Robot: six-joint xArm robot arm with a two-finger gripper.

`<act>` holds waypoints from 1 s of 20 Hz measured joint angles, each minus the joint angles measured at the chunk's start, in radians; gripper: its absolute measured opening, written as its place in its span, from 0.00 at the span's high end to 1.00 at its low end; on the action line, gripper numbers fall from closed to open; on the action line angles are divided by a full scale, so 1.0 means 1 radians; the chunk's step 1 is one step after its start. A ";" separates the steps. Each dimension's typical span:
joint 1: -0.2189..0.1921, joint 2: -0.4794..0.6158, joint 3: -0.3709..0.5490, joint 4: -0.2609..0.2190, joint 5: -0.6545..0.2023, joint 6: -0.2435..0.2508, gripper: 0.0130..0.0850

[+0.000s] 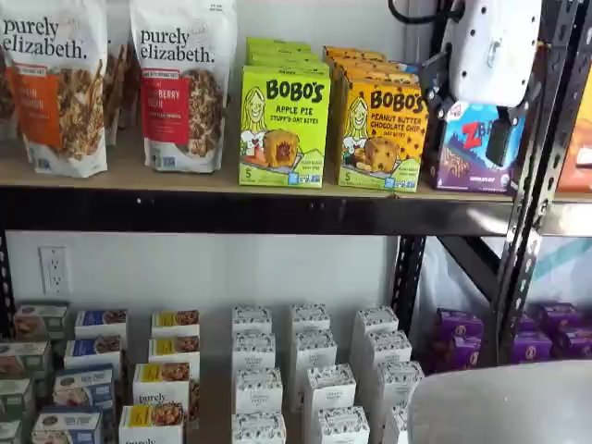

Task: Pick up the orange box on the top shelf, the fifth box from the left

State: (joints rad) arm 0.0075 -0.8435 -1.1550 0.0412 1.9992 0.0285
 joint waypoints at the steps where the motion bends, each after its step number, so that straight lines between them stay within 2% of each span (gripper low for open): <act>1: -0.010 -0.015 0.014 0.011 -0.025 -0.007 0.00; 3: -0.046 -0.058 0.052 0.050 -0.096 -0.029 0.00; 6: -0.045 -0.059 0.055 0.051 -0.103 -0.029 0.00; 9: -0.026 -0.061 0.060 0.034 -0.118 -0.018 0.00; 12: -0.031 -0.067 0.075 0.052 -0.171 -0.019 0.00; 20: 0.057 0.005 0.045 0.001 -0.300 0.048 0.00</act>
State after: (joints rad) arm 0.0643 -0.8381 -1.1104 0.0425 1.6988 0.0767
